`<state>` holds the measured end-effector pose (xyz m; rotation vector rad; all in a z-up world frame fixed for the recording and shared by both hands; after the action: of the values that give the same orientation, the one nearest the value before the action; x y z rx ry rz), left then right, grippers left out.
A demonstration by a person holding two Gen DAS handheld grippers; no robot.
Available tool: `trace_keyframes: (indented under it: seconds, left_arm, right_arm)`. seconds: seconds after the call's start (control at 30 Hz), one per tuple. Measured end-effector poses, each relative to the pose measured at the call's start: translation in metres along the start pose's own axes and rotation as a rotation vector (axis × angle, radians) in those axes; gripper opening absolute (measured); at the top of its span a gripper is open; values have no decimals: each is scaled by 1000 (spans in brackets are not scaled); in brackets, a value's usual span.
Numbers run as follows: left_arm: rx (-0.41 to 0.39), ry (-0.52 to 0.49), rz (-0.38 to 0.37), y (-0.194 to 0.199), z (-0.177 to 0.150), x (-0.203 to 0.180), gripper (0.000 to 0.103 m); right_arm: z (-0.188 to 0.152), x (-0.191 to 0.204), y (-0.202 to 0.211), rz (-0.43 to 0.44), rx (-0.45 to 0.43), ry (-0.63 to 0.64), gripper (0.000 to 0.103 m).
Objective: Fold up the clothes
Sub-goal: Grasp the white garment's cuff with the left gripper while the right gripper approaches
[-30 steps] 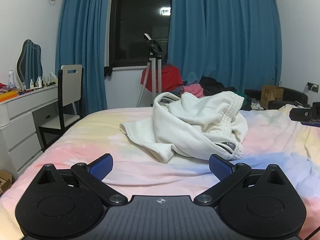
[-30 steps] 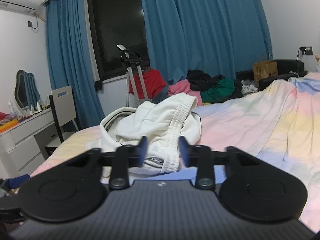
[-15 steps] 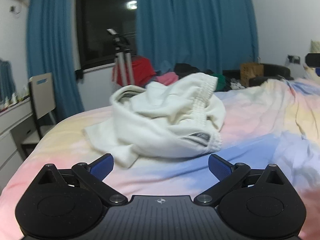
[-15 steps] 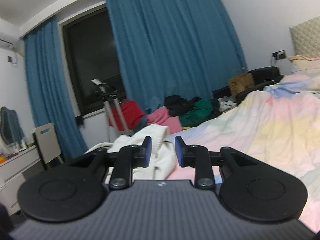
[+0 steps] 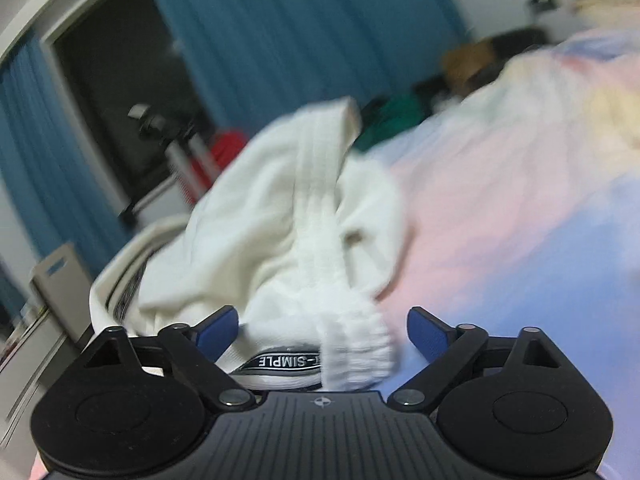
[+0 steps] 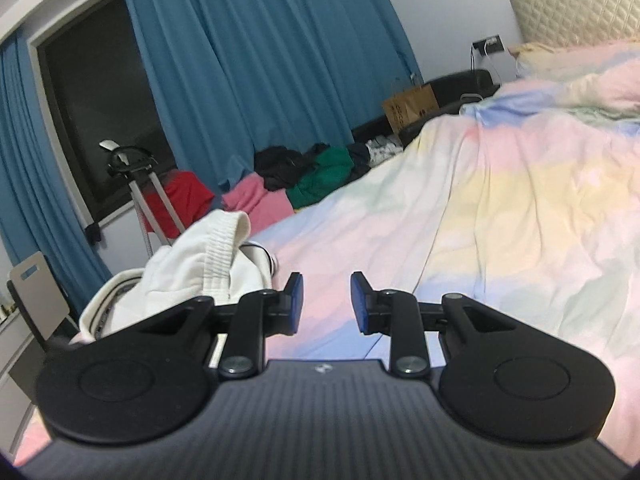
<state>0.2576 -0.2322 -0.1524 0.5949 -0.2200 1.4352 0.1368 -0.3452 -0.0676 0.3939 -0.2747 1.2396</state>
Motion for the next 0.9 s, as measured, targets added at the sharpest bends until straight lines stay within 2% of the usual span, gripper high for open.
trace_keyframes:
  seconds: [0.07, 0.13, 0.23, 0.33, 0.43, 0.53, 0.73, 0.9]
  left_arm:
    - [55, 82, 32, -18, -7, 12, 83]
    - [73, 167, 55, -25, -10, 26, 56]
    - [46, 284, 74, -19, -8, 55, 34]
    - [-23, 390, 84, -2, 0, 88, 28]
    - [-108, 442, 97, 30, 9, 130, 26]
    - [-144, 483, 89, 62, 9, 177, 23]
    - [-155, 519, 59, 122, -2, 270, 21]
    - [-116, 526, 67, 164, -40, 331, 22]
  right_arm:
    - [-4, 1, -4, 5, 16, -4, 30]
    - [-8, 2, -8, 9, 31, -7, 30]
    - [-15, 3, -15, 16, 55, -13, 30]
    - [-20, 5, -20, 24, 76, -18, 30]
    - [-21, 8, -18, 35, 74, -7, 30]
    - [-23, 13, -16, 51, 79, 11, 30]
    - [-25, 38, 1, 149, 66, 92, 30]
    - [-34, 69, 21, 307, 120, 148, 30]
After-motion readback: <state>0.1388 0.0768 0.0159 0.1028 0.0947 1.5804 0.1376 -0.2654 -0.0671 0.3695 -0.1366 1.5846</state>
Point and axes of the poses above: each gripper's, at about its wrist camera, not at the fingertips, and y roughly against the way its jaws point, x to its left, z to its top, the point moved 3 cm from there along -y, roughly the way its jaws point, and after that the axes turned 11 degrees about -x, right-handed, at the moved point
